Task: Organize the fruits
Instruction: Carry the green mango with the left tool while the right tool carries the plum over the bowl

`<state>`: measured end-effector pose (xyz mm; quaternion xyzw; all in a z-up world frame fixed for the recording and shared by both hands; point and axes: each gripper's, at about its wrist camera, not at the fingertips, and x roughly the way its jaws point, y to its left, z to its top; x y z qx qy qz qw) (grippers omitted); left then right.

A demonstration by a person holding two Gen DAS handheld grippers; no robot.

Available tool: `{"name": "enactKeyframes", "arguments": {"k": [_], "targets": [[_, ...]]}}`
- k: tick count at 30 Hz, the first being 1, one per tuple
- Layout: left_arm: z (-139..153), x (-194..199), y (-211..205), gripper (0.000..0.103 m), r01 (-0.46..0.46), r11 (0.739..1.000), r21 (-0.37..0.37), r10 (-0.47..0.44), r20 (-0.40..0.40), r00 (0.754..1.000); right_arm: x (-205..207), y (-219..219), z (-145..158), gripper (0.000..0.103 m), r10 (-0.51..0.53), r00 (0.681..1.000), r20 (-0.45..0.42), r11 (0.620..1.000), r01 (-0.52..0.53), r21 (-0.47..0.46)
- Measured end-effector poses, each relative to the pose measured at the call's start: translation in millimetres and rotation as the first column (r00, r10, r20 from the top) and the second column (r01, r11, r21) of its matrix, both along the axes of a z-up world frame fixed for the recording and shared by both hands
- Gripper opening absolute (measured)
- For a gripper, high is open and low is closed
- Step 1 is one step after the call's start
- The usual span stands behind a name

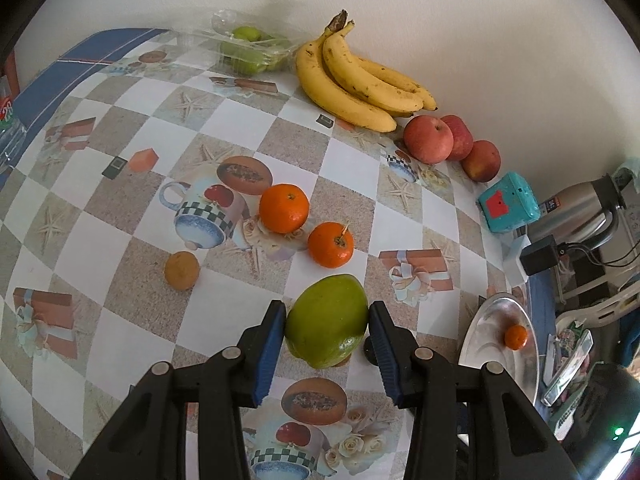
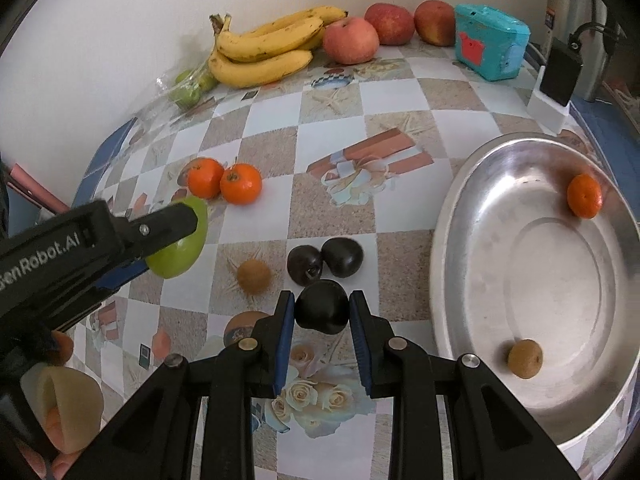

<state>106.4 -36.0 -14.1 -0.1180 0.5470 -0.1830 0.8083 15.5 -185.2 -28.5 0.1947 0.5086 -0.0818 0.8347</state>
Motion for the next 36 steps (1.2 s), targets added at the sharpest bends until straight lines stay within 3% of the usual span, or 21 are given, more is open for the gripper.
{"name": "enactKeyframes", "arguments": {"k": [9, 16, 21, 25, 31, 36], "targets": [[7, -11, -17, 0.046, 0.051, 0.999, 0.008, -0.051, 0.021, 0.998, -16, -38, 19, 0.029, -0.117, 0.992, 0.051, 0.993, 0.117, 0.008], [12, -31, -53, 0.046, 0.162, 0.986, 0.027, -0.163, 0.046, 0.986, -48, -91, 22, 0.029, -0.305, 0.952, 0.032, 0.951, 0.306, -0.035], [19, -55, -88, 0.046, 0.275, 0.959, 0.063, -0.280, 0.086, 0.956, -72, -124, 8, 0.029, -0.428, 0.904, -0.020, 0.904, 0.427, -0.021], [20, -78, -118, 0.046, 0.367, 0.922, 0.126, -0.381, 0.119, 0.917, -81, -136, 4, 0.029, -0.478, 0.878, -0.027, 0.879, 0.477, -0.022], [13, -102, -141, 0.046, 0.448, 0.874, 0.189, -0.473, 0.121, 0.873, -83, -136, -1, 0.029, -0.486, 0.873, -0.040, 0.874, 0.486, -0.029], [7, -108, -147, 0.046, 0.464, 0.859, 0.217, -0.495, 0.120, 0.860, -85, -136, -3, 0.029, -0.484, 0.873, -0.051, 0.875, 0.483, -0.033]]}}
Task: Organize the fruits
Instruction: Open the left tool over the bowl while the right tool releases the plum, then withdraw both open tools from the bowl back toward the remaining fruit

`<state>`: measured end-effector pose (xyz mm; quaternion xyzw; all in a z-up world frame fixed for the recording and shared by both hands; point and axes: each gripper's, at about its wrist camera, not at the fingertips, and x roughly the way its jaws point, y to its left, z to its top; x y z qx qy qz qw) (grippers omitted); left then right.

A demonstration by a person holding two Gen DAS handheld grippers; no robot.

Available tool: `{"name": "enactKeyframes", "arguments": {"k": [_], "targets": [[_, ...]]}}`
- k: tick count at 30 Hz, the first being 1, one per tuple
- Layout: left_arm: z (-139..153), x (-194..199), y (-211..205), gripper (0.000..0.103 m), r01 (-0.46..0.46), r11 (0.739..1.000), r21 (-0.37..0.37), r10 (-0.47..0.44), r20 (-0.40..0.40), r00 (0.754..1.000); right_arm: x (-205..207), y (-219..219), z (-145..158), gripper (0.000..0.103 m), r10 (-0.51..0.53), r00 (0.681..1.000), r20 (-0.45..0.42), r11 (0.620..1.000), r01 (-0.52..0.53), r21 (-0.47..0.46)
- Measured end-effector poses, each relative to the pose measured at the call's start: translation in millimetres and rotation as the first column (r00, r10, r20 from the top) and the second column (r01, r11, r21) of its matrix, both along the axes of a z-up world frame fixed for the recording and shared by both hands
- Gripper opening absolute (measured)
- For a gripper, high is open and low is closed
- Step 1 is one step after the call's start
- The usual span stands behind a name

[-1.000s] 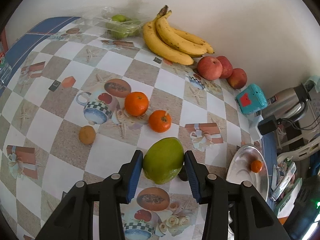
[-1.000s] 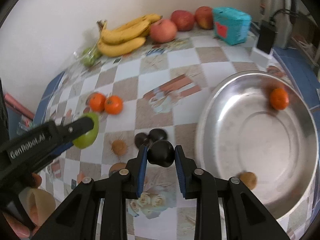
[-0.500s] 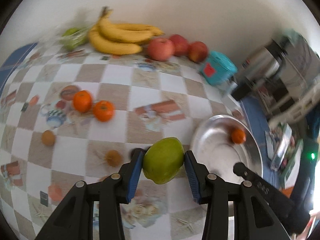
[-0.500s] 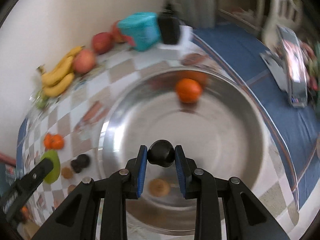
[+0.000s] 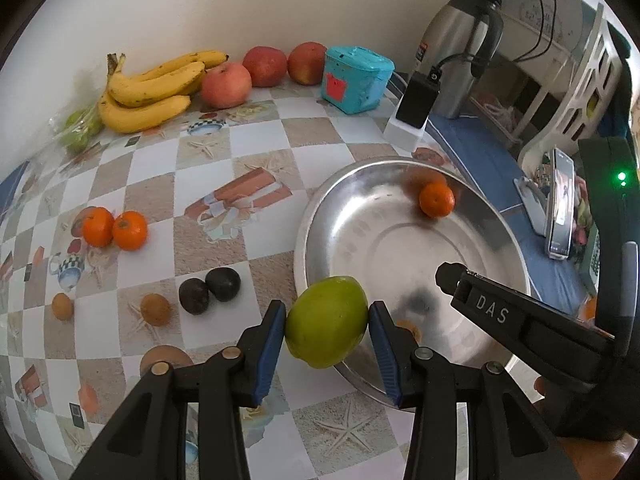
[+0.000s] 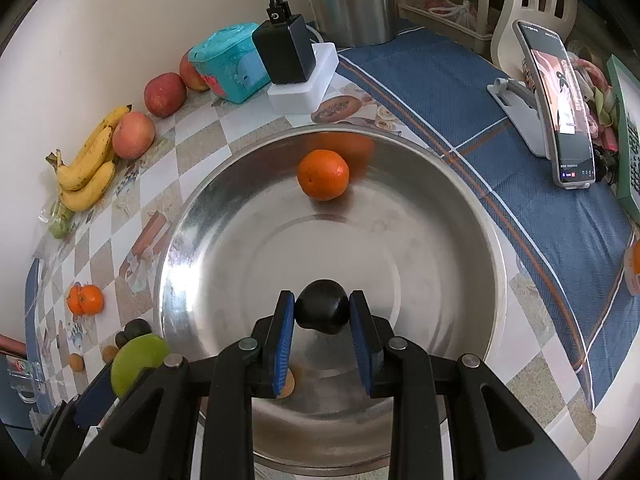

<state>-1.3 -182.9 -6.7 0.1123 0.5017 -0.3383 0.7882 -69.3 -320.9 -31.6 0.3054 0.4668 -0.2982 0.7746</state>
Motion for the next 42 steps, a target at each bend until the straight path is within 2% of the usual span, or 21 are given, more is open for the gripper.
{"name": "enactKeyframes", "arguments": {"k": [11, 13, 15, 17, 18, 21, 24, 25, 29, 35, 38, 42], "targets": [[5, -1, -2, 0.047, 0.013, 1.000, -0.022, -0.013, 0.010, 1.000, 2, 2, 0, 0.031, 0.003, 1.000, -0.001, 1.000, -0.003, 0.010], [5, -1, -1, 0.047, 0.012, 1.000, -0.019, -0.012, 0.014, 1.000, 2, 3, 1, 0.037, 0.005, 1.000, 0.001, 1.000, -0.005, 0.004], [5, 1, 0, 0.049, 0.004, 1.000, -0.021, -0.003, 0.011, 1.000, 3, 3, 2, 0.038, 0.005, 1.000, 0.003, 1.000, -0.005, -0.001], [5, 3, 3, 0.055, -0.015, 1.000, -0.018, 0.015, 0.008, 1.000, 2, 3, 3, 0.046, -0.006, 1.000, -0.012, 1.000, 0.005, -0.026], [5, 4, 4, 0.059, -0.024, 1.000, -0.016, 0.024, 0.006, 1.000, 1, 2, 3, 0.055, -0.010, 1.000, -0.017, 0.999, 0.010, -0.033], [2, 10, 9, 0.064, -0.058, 0.998, -0.001, 0.058, -0.007, 0.998, 0, 0, 1, 0.057, -0.015, 1.000, -0.005, 1.000, 0.015, -0.019], [-1, 16, 14, 0.071, -0.106, 0.994, 0.023, 0.107, -0.013, 0.994, 3, 2, 2, 0.067, -0.006, 1.000, -0.018, 0.999, 0.005, -0.040], [-2, 19, 17, 0.073, -0.129, 0.991, 0.036, 0.130, -0.016, 0.991, 3, 3, 3, 0.067, -0.003, 1.000, -0.019, 0.999, 0.002, -0.047], [-11, 32, 34, 0.078, -0.239, 0.967, 0.088, 0.243, -0.041, 0.969, 6, 5, 5, 0.069, 0.014, 1.000, -0.021, 0.998, -0.016, -0.062], [-18, 54, 66, 0.081, -0.390, 0.912, 0.128, 0.401, -0.073, 0.913, 14, 18, 7, 0.069, 0.072, 0.997, -0.026, 0.995, -0.074, -0.070], [-19, 60, 80, 0.081, -0.437, 0.890, 0.129, 0.449, -0.088, 0.889, 18, 25, 7, 0.069, 0.100, 0.995, -0.029, 0.992, -0.102, -0.076], [-20, 64, 92, 0.085, -0.470, 0.873, 0.126, 0.484, -0.110, 0.868, 21, 34, 9, 0.069, 0.129, 0.991, -0.029, 0.988, -0.131, -0.081]]}}
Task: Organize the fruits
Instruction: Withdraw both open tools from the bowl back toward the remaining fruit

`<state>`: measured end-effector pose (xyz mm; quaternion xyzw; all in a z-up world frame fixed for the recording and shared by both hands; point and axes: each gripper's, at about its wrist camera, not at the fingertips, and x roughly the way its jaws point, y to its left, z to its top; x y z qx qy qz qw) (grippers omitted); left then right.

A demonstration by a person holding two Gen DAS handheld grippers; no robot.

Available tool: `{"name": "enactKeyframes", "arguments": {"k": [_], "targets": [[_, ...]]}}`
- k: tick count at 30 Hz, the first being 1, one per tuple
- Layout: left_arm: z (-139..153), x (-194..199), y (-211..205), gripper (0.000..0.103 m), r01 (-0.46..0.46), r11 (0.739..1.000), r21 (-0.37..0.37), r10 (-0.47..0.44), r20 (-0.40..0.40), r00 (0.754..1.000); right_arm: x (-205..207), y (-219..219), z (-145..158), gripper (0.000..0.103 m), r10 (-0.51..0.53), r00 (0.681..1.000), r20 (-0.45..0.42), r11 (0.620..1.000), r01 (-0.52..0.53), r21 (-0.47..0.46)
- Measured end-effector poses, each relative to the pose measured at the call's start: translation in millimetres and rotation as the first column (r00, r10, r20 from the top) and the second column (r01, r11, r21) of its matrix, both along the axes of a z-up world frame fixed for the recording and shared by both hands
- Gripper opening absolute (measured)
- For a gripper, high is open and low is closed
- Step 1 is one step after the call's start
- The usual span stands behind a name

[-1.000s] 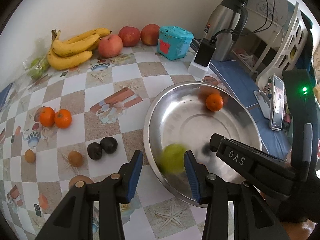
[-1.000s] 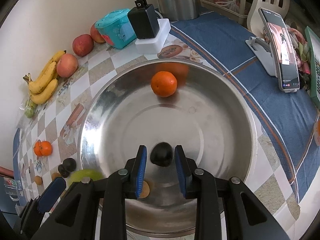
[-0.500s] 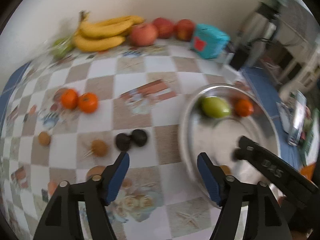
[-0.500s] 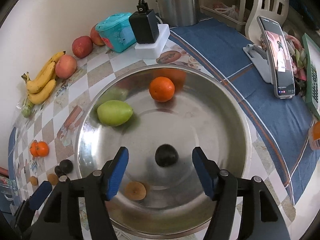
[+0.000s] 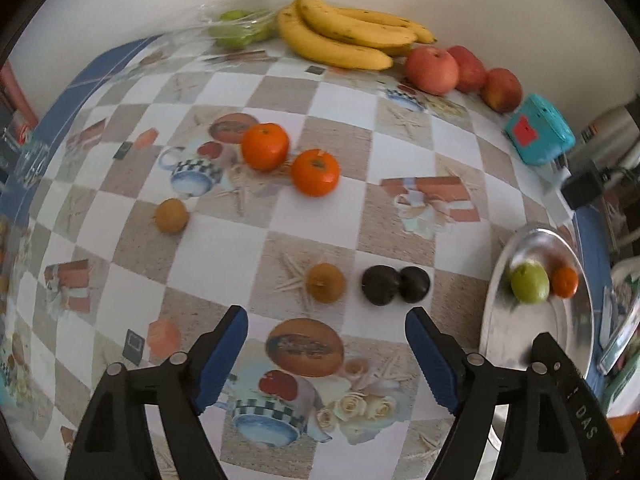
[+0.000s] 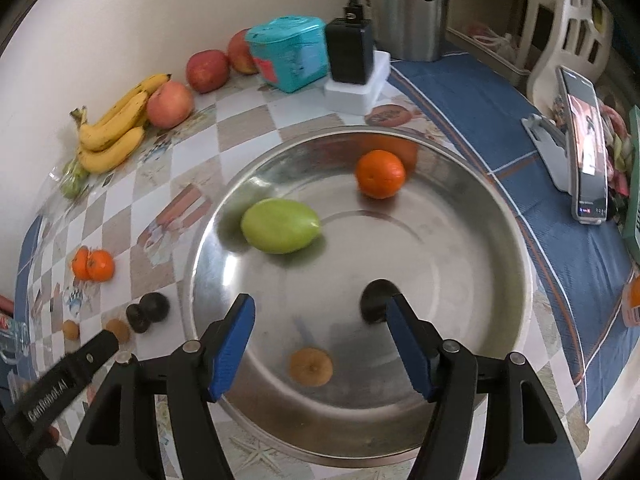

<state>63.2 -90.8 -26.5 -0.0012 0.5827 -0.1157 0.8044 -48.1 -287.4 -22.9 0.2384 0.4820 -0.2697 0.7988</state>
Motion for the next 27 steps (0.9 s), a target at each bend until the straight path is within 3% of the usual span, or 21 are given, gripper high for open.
{"name": "enactKeyframes", "arguments": {"k": [7, 18, 20, 22, 23, 25, 27], "targets": [[1, 4, 10, 0.085, -0.032, 0.999, -0.008, 0.032, -0.009, 0.999, 5, 11, 1, 0.069, 0.041, 0.999, -0.001, 0.999, -0.041, -0.002], [1, 3, 6, 0.086, -0.011, 1.000, 0.005, 0.011, -0.004, 1.000, 8, 15, 0, 0.069, 0.058, 0.998, -0.009, 0.998, -0.058, 0.000], [0, 3, 6, 0.087, -0.011, 1.000, 0.012, 0.011, -0.001, 1.000, 8, 16, 0, 0.069, 0.061, 0.998, -0.014, 0.998, -0.061, -0.003], [0, 3, 6, 0.096, -0.017, 0.999, 0.030, 0.017, 0.003, 1.000, 8, 16, -1, 0.070, 0.061, 0.998, -0.015, 0.998, -0.061, -0.004], [-1, 2, 6, 0.099, -0.023, 0.999, 0.040, 0.023, 0.006, 1.000, 8, 16, -1, 0.070, 0.062, 0.998, -0.015, 0.998, -0.062, -0.003], [-3, 2, 7, 0.103, -0.033, 0.998, 0.062, 0.033, 0.008, 0.999, 9, 17, -2, 0.090, 0.066, 0.998, -0.019, 0.998, -0.066, -0.006], [-5, 2, 7, 0.103, -0.033, 0.997, 0.072, 0.033, 0.002, 0.999, 10, 18, -3, 0.091, 0.071, 0.997, -0.021, 0.997, -0.071, -0.015]]}}
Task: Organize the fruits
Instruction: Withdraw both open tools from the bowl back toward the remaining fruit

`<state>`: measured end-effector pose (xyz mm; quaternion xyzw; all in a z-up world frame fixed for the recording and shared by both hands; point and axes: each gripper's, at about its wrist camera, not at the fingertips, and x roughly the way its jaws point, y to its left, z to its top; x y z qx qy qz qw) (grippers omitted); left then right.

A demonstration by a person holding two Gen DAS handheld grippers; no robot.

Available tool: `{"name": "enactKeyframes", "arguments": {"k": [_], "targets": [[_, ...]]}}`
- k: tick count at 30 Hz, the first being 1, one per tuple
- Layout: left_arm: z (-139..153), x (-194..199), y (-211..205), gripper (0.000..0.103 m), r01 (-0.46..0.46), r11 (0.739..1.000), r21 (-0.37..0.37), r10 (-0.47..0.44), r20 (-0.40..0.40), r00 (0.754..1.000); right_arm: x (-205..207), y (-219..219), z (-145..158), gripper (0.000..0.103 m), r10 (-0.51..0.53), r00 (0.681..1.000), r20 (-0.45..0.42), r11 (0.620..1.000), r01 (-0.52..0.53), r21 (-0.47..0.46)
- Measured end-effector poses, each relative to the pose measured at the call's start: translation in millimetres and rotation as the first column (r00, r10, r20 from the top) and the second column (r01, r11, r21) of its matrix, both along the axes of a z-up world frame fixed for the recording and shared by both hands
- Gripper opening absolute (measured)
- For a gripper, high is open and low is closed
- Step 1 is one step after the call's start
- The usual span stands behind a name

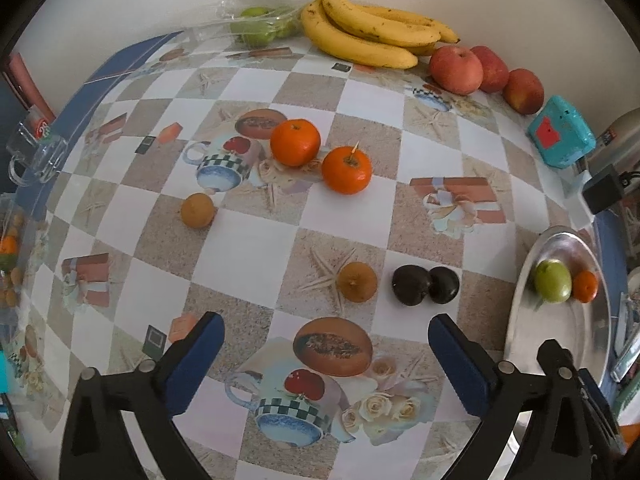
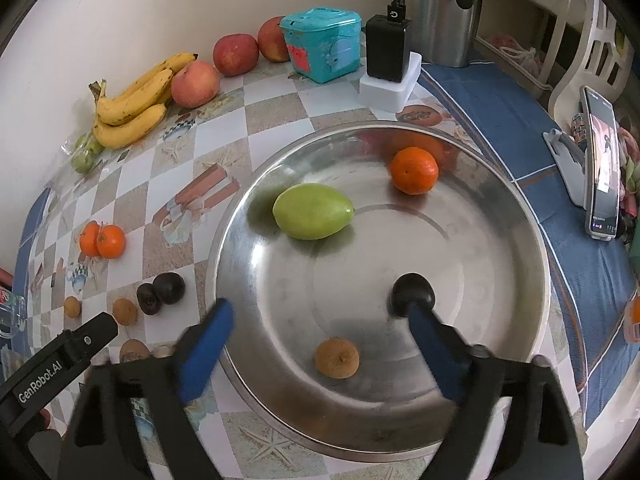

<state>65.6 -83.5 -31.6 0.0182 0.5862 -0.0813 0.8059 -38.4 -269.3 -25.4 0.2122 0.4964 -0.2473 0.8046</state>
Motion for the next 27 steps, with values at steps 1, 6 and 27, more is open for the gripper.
{"name": "enactKeyframes", "arguments": {"k": [1, 6, 27], "targets": [[-1, 0, 0, 0.103, -0.001, 1.000, 0.004, 0.001, -0.005, 1.000, 1, 0, 0, 0.091, 0.003, 1.000, -0.002, 1.000, -0.003, -0.003], [-1, -1, -1, 0.103, 0.013, 1.000, -0.007, -0.013, -0.003, 1.000, 2, 2, -1, 0.091, 0.005, 1.000, -0.015, 1.000, -0.005, -0.022], [17, 25, 47, 0.103, -0.059, 0.998, -0.016, 0.060, 0.081, 0.995, 6, 14, 15, 0.092, 0.047, 0.994, 0.098, 0.999, -0.047, -0.003]]}}
